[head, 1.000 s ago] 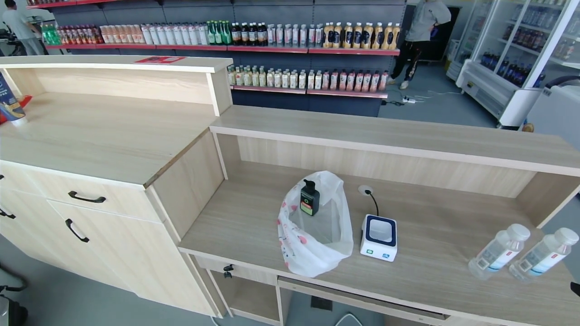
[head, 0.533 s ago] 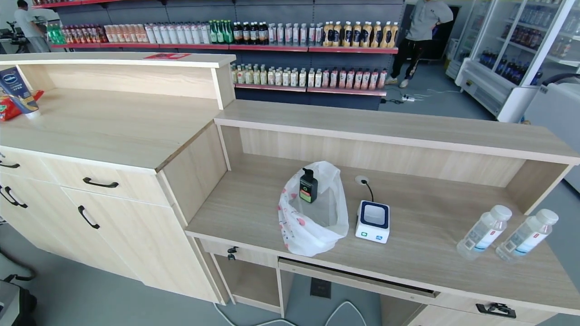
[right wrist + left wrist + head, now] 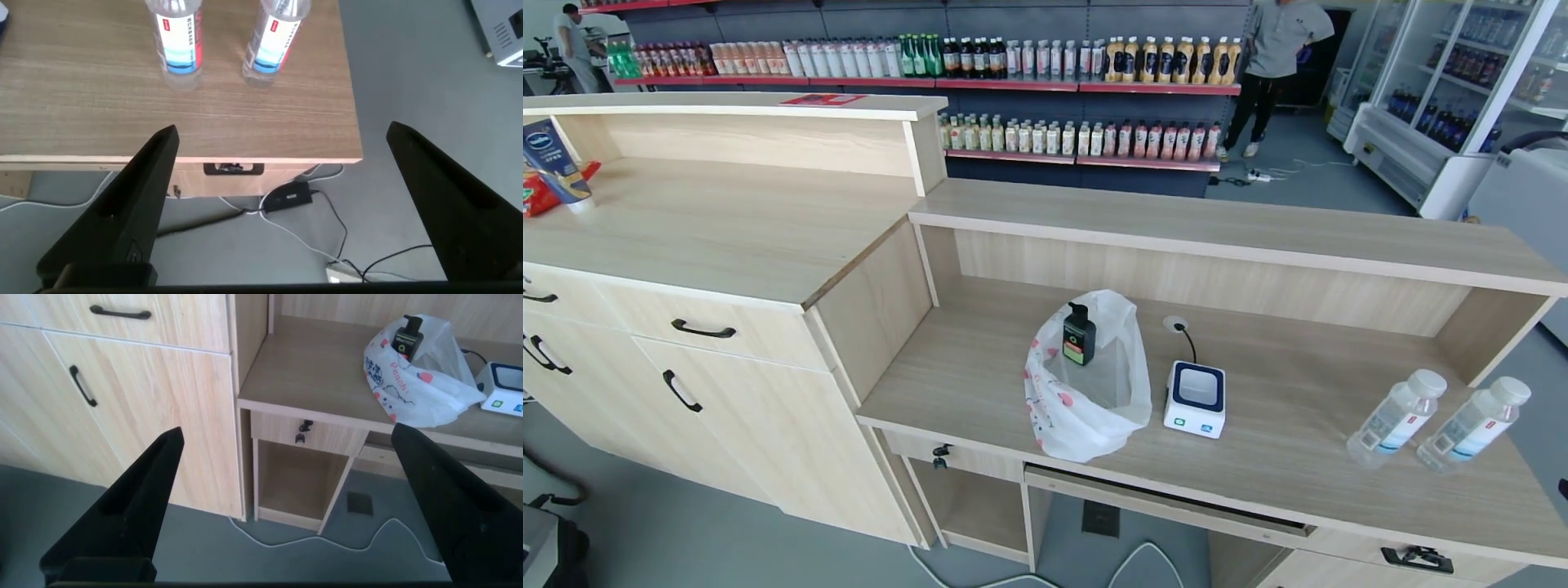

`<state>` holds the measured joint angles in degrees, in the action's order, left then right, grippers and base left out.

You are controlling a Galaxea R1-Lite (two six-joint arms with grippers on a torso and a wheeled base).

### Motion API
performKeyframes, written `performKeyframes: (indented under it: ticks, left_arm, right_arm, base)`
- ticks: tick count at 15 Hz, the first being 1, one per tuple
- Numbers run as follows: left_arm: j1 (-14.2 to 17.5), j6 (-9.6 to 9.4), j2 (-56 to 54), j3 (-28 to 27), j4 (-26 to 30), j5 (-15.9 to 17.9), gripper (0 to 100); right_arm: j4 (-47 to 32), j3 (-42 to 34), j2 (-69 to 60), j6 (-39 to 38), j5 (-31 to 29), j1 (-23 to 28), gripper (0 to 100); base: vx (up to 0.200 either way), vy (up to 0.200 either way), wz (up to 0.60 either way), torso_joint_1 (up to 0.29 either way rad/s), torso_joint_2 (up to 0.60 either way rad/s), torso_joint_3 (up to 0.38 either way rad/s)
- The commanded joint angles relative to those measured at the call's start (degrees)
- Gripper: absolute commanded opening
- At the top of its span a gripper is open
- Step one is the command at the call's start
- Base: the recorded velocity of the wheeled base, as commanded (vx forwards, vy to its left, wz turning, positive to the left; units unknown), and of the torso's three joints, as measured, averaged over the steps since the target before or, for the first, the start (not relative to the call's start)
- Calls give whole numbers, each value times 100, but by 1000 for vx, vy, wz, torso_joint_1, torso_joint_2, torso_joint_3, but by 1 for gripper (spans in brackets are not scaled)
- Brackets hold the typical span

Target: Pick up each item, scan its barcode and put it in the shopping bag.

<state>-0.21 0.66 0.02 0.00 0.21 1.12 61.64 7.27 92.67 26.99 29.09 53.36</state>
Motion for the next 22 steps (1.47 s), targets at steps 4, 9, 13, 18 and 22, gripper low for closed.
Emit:
performKeyframes:
  ticks: [4,9,13,18,22]
  left_arm:
    - [3,4,6,0,-3,2,100]
    - [3,4,6,0,6,2,100]
    - [3,4,6,0,-3,2,100]
    - [3,4,6,0,-3,2,100]
    - [3,4,6,0,-3,2,100]
  right_arm:
    - [938,416,1526,-10,1,69,100]
    - [1369,987,2308,-106,1,-150,100]
    - [1896,1207,2985,-80,-8,-546,100]
    - [2274,1541,3486,-80,-79,-1038,100]
    - [2327,1954,3846,-62,-149,-1310,100]
  base:
    - [0,0,0,0,0,0]
    - [0,0,0,0,0,0]
    - [0,0,0,0,0,0]
    - [0,0,0,0,0,0]
    - [0,0,0,0,0,0]
